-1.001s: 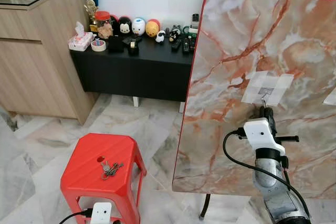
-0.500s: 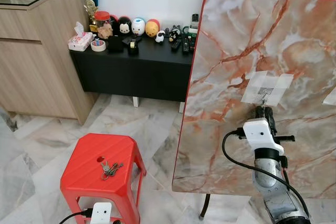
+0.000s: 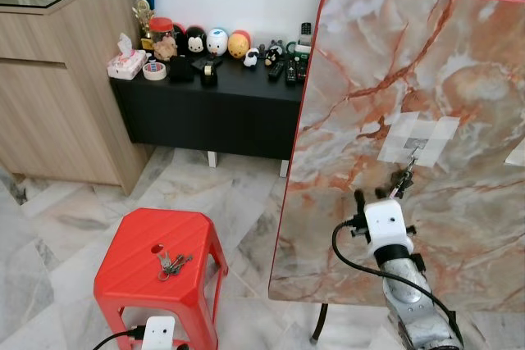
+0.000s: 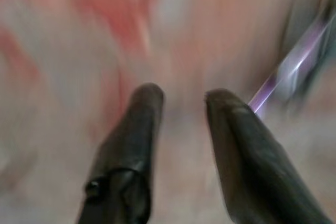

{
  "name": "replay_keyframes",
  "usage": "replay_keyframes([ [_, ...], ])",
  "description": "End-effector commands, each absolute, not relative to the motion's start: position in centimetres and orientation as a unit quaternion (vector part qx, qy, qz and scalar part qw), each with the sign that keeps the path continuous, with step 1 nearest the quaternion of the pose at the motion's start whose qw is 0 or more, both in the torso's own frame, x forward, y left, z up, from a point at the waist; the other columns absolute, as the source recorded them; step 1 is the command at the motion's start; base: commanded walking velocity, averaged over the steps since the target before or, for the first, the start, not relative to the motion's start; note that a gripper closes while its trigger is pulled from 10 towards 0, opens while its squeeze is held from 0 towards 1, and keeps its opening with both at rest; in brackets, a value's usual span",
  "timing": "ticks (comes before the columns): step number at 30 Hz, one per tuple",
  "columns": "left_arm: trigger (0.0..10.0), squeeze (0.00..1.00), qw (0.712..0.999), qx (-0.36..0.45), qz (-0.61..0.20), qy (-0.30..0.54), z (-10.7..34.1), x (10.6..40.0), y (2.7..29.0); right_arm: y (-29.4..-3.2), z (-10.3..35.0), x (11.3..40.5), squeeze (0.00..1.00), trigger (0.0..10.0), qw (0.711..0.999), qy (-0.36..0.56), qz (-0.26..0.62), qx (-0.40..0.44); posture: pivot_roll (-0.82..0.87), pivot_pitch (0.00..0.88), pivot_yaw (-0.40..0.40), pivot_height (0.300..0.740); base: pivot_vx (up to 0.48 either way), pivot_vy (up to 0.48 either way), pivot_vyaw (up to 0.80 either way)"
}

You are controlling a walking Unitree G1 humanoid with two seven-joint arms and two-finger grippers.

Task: Hang keys on a hook

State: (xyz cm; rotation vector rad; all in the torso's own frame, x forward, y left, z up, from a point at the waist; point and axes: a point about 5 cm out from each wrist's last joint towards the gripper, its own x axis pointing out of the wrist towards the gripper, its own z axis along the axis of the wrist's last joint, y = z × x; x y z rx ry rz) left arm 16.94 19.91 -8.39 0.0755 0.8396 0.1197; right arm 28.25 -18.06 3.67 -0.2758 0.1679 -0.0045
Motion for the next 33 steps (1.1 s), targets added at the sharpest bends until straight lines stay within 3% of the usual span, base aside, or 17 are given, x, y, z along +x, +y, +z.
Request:
replay_keyframes([
  [1,10.0,0.0,0.907,0.035,0.061,0.415,-8.6,16.6,19.8,-19.0,1.5,27.3,0.0,10.0,0.984,0.153,-0.015,-0.089,0.02,0.0,-0.097,0.74,0.0,0.0,0.0],
  [2,10.0,0.0,0.907,0.035,0.061,0.415,-8.6,16.6,19.8,-19.0,1.5,27.3,0.0,10.0,0.984,0.153,-0.015,-0.089,0.02,0.0,-0.097,0.74,0.0,0.0,0.0],
  [4,10.0,0.0,0.907,0.037,0.062,0.414,-8.6,16.6,20.0,-19.8,-1.7,25.4,0.0,10.0,0.97,0.238,-0.042,-0.028,0.02,0.0,-0.092,0.74,0.0,0.0,0.0],
  [11,10.0,0.0,0.907,0.041,0.062,0.415,-8.5,16.6,20.3,-20.0,-5.5,21.9,0.0,10.0,0.934,0.345,-0.08,0.037,0.02,0.0,-0.073,0.74,0.0,0.0,0.0],
  [20,10.0,0.0,0.907,0.049,0.053,0.416,-8.4,16.8,20.8,-19.5,-9.4,15.5,0.0,10.0,0.875,0.477,-0.073,0.034,0.01,0.0,-0.052,0.74,0.0,0.0,0.0],
  [25,10.0,0.0,0.908,0.05,0.055,0.413,-8.2,16.9,21.1,-19.7,-9.6,15.2,0.0,10.0,0.87,0.474,-0.109,0.084,0.01,0.0,-0.042,0.74,0.0,0.0,0.0],
  [33,10.0,0.0,0.908,0.049,0.052,0.414,-8.2,17.0,21.3,-20.2,-9.3,15.9,0.0,10.0,0.868,0.471,-0.126,0.097,0.01,0.0,-0.026,0.74,0.0,0.0,0.0],
])
